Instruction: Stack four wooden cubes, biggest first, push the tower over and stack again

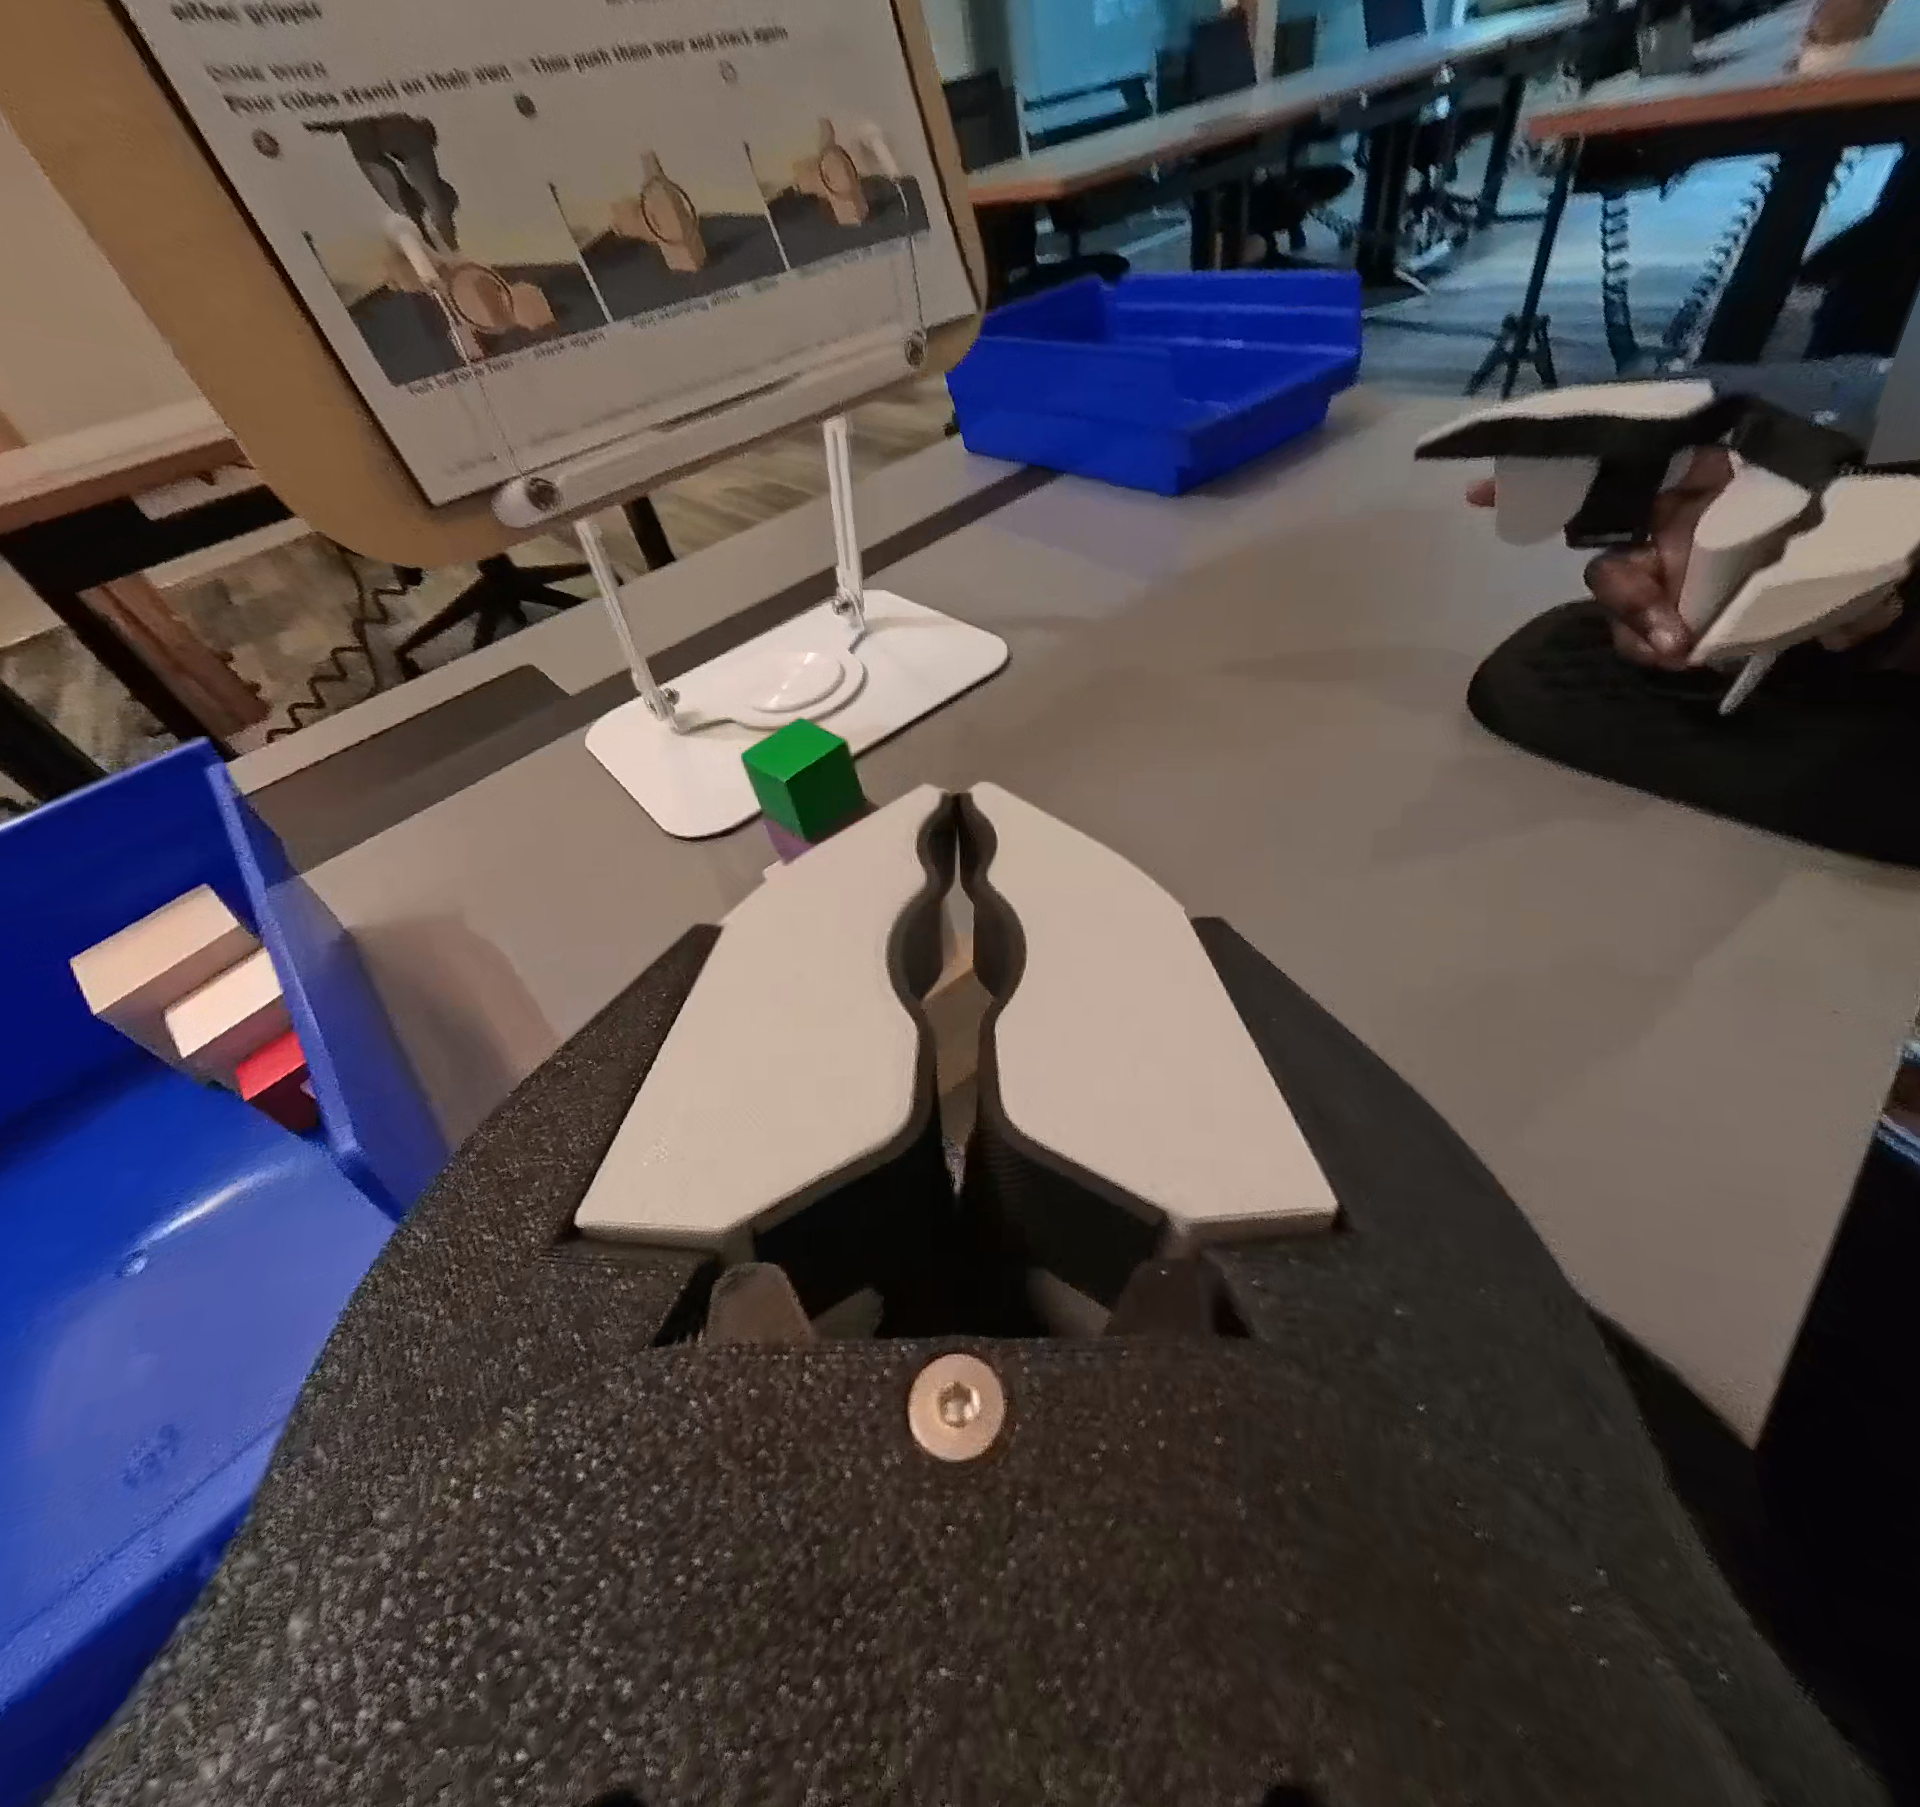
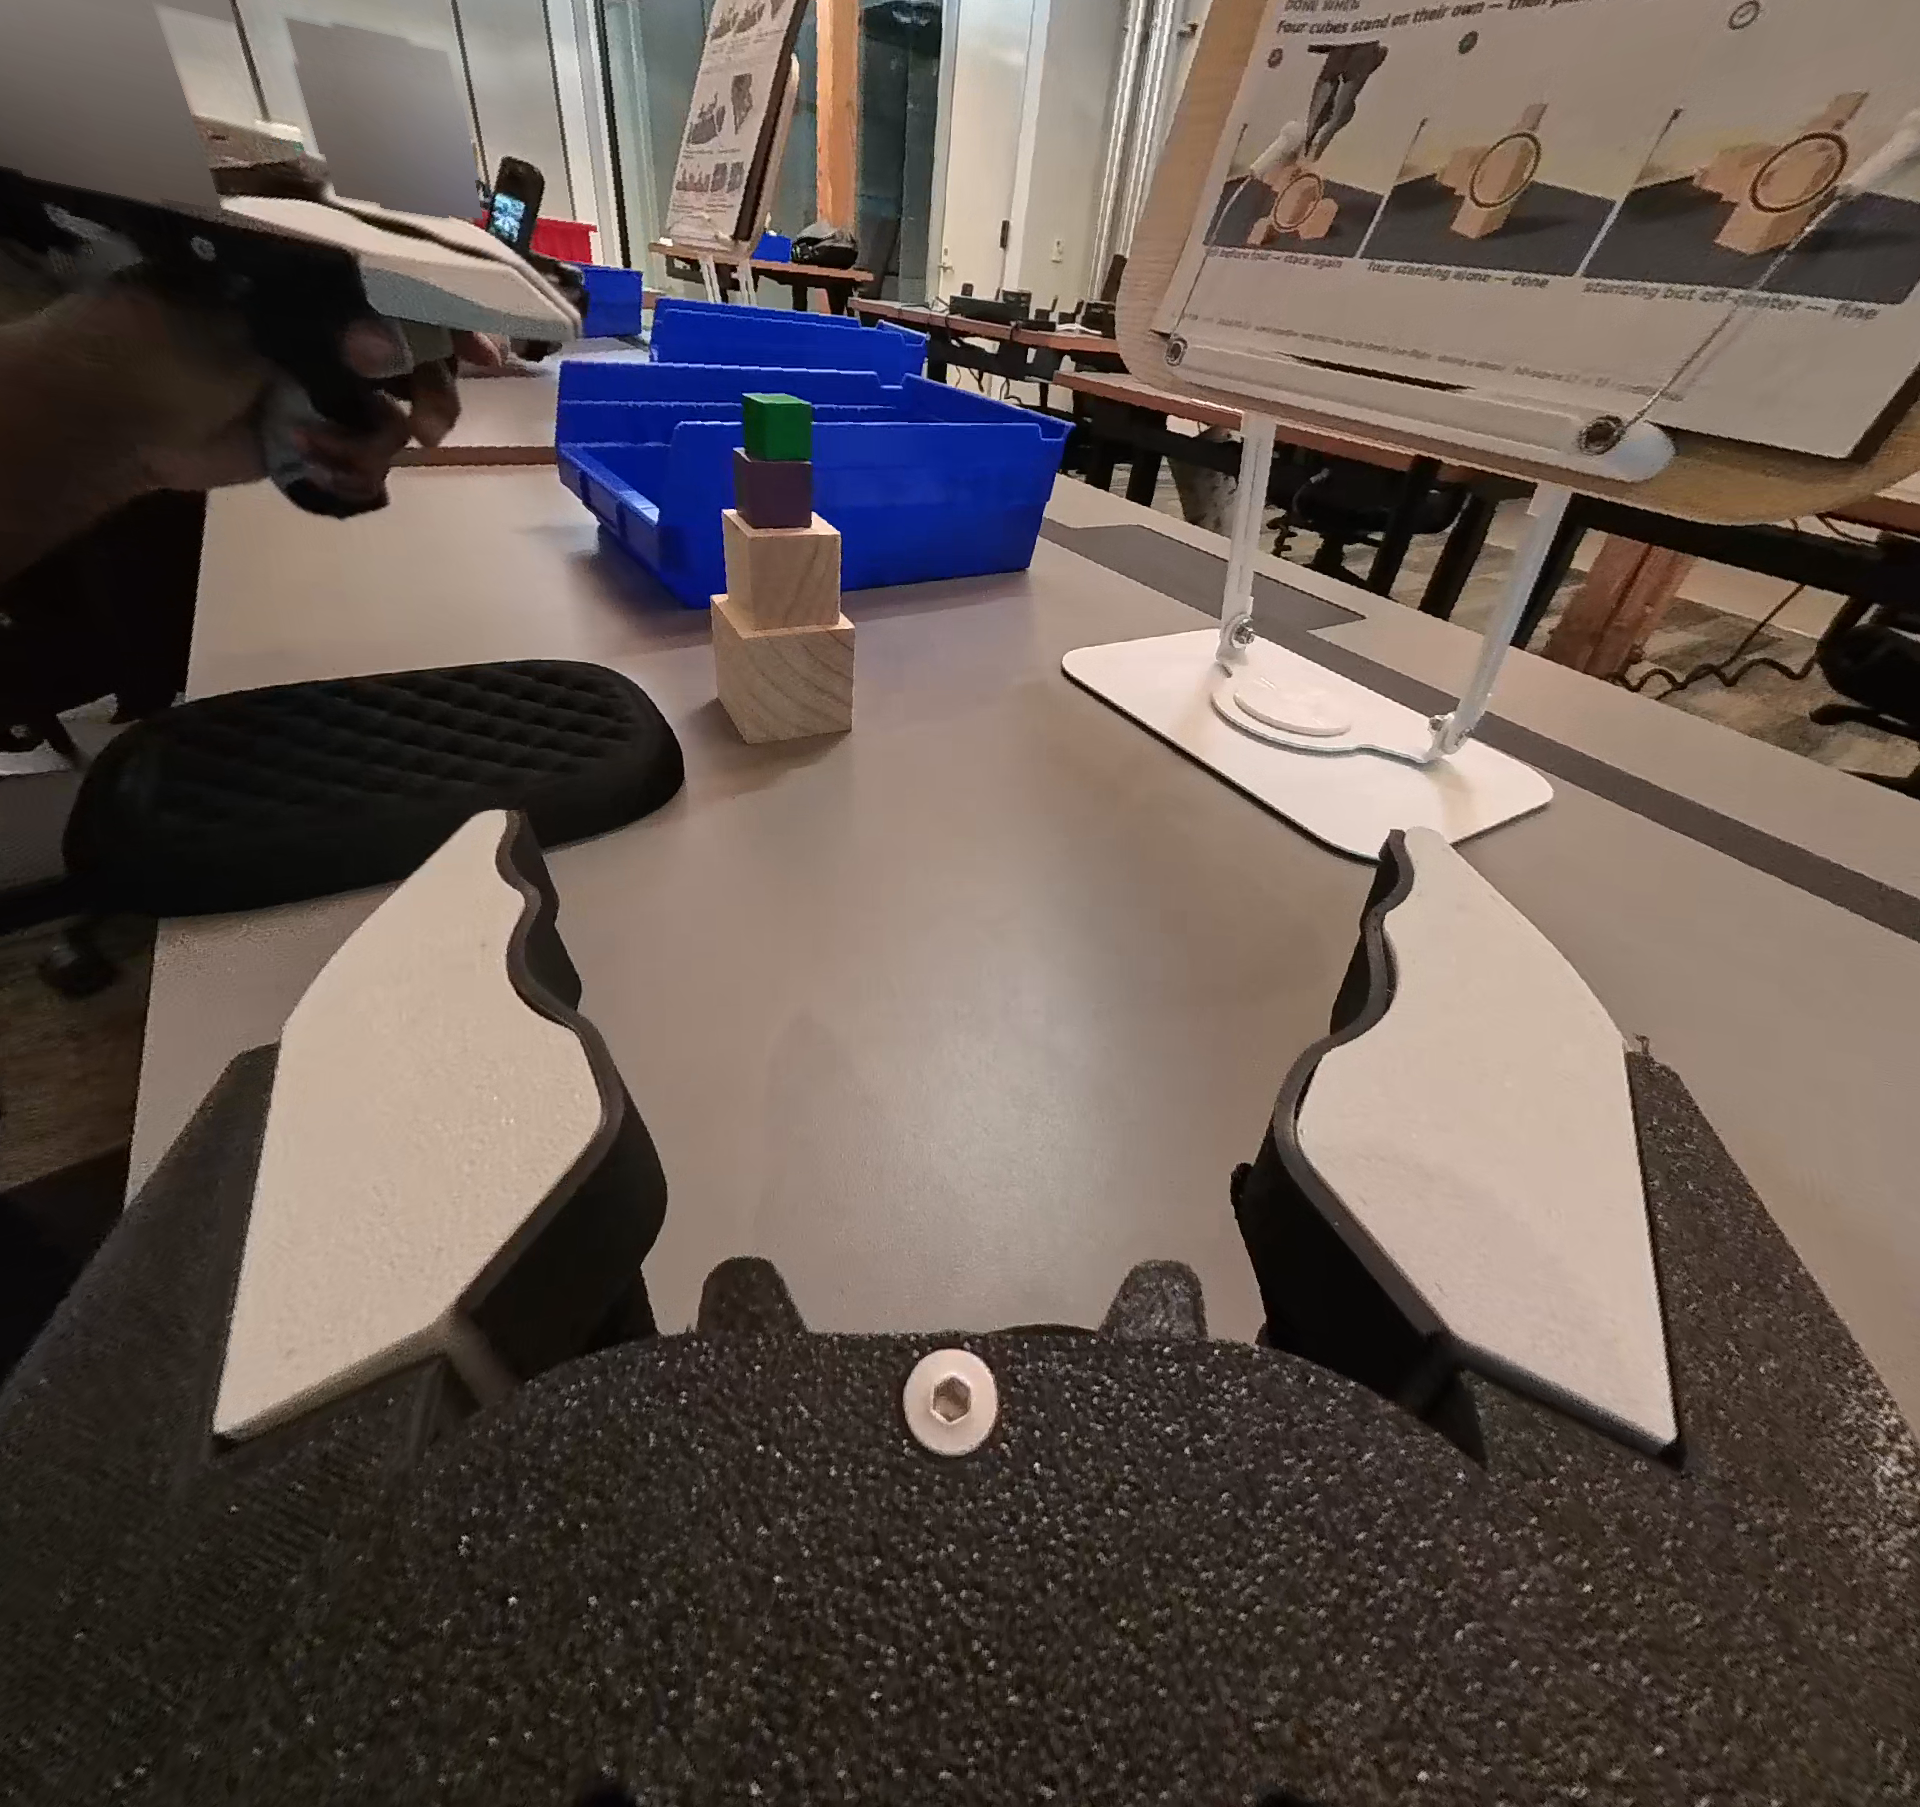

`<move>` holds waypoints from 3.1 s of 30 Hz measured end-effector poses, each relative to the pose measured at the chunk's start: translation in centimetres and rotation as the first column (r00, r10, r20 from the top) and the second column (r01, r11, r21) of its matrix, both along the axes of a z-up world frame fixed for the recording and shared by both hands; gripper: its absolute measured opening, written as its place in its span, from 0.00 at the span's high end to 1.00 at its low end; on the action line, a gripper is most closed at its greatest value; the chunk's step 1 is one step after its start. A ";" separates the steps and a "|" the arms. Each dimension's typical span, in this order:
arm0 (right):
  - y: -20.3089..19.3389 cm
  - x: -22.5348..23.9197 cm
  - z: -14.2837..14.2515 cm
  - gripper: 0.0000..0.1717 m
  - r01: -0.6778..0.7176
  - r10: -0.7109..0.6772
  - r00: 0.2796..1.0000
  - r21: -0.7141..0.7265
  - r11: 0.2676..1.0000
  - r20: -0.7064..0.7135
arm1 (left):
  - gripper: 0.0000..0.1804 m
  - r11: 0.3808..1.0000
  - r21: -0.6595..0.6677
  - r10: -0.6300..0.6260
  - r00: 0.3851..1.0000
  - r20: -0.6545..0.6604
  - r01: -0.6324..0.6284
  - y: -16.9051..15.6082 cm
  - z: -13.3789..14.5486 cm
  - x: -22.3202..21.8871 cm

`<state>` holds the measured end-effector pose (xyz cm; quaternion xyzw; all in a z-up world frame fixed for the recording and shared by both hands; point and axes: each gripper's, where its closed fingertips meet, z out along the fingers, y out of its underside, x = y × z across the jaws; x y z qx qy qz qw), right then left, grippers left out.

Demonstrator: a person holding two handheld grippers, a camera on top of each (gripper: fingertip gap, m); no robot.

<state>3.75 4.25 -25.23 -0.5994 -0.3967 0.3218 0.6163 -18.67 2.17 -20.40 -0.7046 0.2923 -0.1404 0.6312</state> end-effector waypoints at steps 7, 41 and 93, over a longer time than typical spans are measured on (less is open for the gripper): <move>0.1 0.1 0.1 0.19 0.002 -0.002 1.000 -0.007 1.000 -0.010 | 1.00 0.993 -0.114 -0.043 0.986 -0.160 0.024 2.8 -2.0 -2.2; -0.1 0.1 0.1 0.20 0.000 0.000 1.000 0.011 1.000 -0.007 | 1.00 0.936 -0.353 -0.136 0.923 -0.361 0.000 7.5 -9.2 -2.4; 0.0 0.2 0.2 0.20 0.001 -0.001 1.000 0.000 1.000 -0.024 | 0.19 0.988 0.062 -0.150 0.958 0.245 0.139 1.1 0.4 3.1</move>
